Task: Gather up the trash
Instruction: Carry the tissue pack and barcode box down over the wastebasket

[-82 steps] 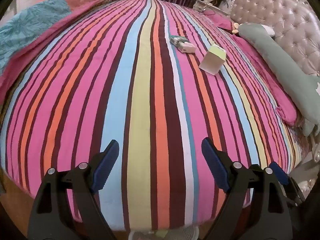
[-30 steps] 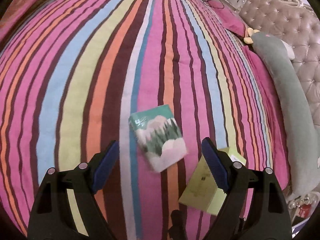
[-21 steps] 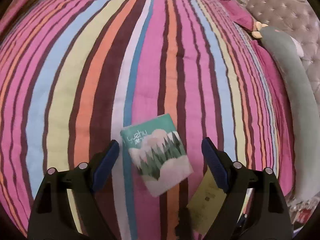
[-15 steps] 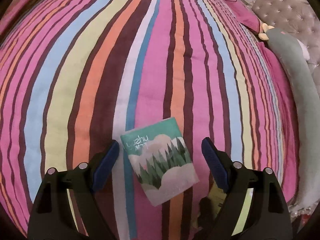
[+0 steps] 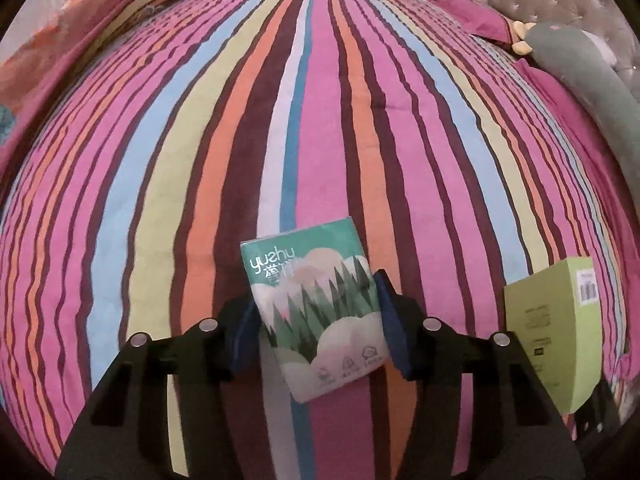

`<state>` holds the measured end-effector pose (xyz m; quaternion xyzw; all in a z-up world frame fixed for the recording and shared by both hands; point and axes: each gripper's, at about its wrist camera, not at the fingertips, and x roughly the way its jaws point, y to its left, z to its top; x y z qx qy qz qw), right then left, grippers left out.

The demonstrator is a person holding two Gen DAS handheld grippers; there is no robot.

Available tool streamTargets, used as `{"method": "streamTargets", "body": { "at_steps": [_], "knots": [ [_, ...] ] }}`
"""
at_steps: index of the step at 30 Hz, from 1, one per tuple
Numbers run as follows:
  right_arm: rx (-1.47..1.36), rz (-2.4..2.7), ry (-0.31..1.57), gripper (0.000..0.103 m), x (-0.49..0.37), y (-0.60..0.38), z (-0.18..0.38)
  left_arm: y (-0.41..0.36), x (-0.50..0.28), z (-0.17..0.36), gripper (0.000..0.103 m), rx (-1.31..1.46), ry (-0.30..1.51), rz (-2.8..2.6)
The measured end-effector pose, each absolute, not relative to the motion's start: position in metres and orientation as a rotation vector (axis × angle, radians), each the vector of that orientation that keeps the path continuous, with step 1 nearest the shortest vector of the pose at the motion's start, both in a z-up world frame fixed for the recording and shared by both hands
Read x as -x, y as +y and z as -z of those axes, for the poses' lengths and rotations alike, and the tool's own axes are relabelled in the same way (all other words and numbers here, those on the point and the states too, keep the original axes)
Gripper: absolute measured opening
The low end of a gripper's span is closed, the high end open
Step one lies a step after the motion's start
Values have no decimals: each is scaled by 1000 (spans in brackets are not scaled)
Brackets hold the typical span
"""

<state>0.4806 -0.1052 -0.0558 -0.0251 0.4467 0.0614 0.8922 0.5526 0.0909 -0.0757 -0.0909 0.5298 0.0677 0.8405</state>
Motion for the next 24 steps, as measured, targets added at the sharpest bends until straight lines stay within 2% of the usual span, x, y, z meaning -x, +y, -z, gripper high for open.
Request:
{"method": "streamTargets", "body": {
  "at_steps": [24],
  "knots": [
    [43,-169,934,47,-365,-131,23,84,-391,58,52,231,1100,-98]
  ]
}}
